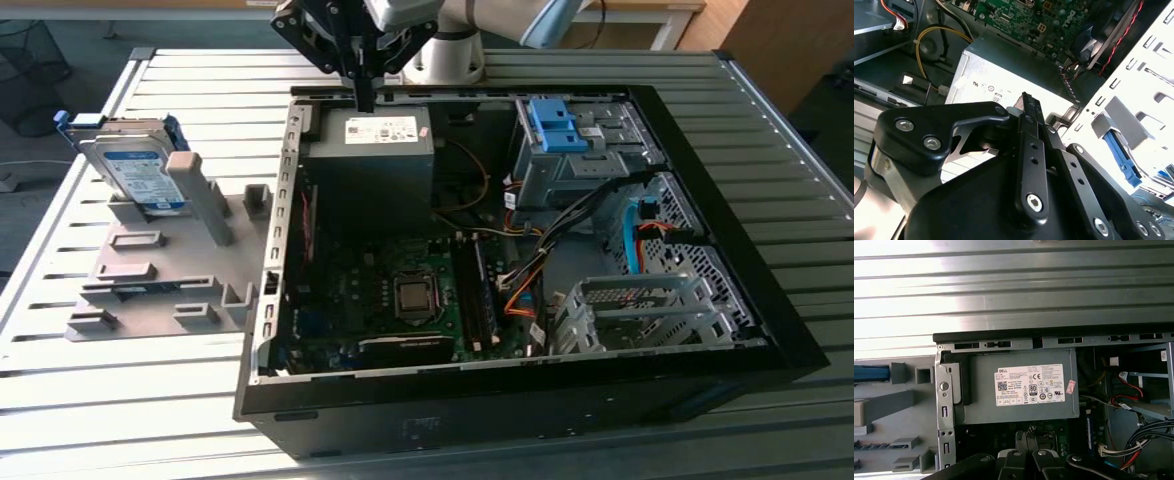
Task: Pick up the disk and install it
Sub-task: 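Reach for the disk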
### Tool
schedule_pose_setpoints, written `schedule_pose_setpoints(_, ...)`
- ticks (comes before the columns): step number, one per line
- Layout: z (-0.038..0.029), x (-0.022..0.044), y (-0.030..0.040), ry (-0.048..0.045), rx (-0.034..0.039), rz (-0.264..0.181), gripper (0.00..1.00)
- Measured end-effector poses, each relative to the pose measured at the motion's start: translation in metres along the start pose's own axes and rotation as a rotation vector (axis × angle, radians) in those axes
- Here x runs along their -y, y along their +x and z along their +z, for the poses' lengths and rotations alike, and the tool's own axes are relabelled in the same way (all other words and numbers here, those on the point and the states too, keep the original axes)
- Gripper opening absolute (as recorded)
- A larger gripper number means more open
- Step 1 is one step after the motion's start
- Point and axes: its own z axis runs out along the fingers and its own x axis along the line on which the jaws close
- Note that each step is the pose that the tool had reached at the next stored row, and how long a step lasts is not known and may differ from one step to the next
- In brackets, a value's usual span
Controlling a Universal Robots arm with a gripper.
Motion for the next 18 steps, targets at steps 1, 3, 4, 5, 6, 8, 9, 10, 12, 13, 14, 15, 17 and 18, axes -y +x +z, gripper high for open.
schedule_pose_setpoints(1,0.0000,0.0000,0.0002,0.0000,0.0000,0.000,0.11)
schedule_pose_setpoints(3,0.0000,0.0000,0.0005,0.0001,0.0000,0.000,0.11)
schedule_pose_setpoints(4,0.0001,0.0001,0.0007,0.0001,0.0000,0.000,0.11)
schedule_pose_setpoints(5,0.0001,0.0001,0.0009,0.0000,0.0000,0.000,0.11)
schedule_pose_setpoints(6,0.0002,0.0001,0.0012,0.0000,0.0000,0.000,0.11)
schedule_pose_setpoints(8,0.0003,0.0001,0.0017,0.0000,0.0000,0.000,0.11)
schedule_pose_setpoints(9,0.0003,0.0002,0.0020,0.0000,0.0000,0.000,0.11)
schedule_pose_setpoints(10,0.0003,0.0002,0.0023,0.0000,0.0000,0.000,0.11)
schedule_pose_setpoints(12,0.0004,0.0002,0.0027,0.0000,0.0000,0.000,0.11)
schedule_pose_setpoints(13,0.0005,0.0002,0.0031,0.0000,0.0000,0.000,0.11)
schedule_pose_setpoints(14,0.0005,0.0003,0.0034,0.0000,0.0000,0.000,0.11)
schedule_pose_setpoints(15,0.0005,0.0003,0.0037,0.0001,0.0000,0.000,0.11)
schedule_pose_setpoints(17,0.0006,0.0003,0.0042,0.0000,0.0000,0.000,0.11)
schedule_pose_setpoints(18,0.0006,0.0004,0.0044,0.0000,0.0000,0.000,0.11)
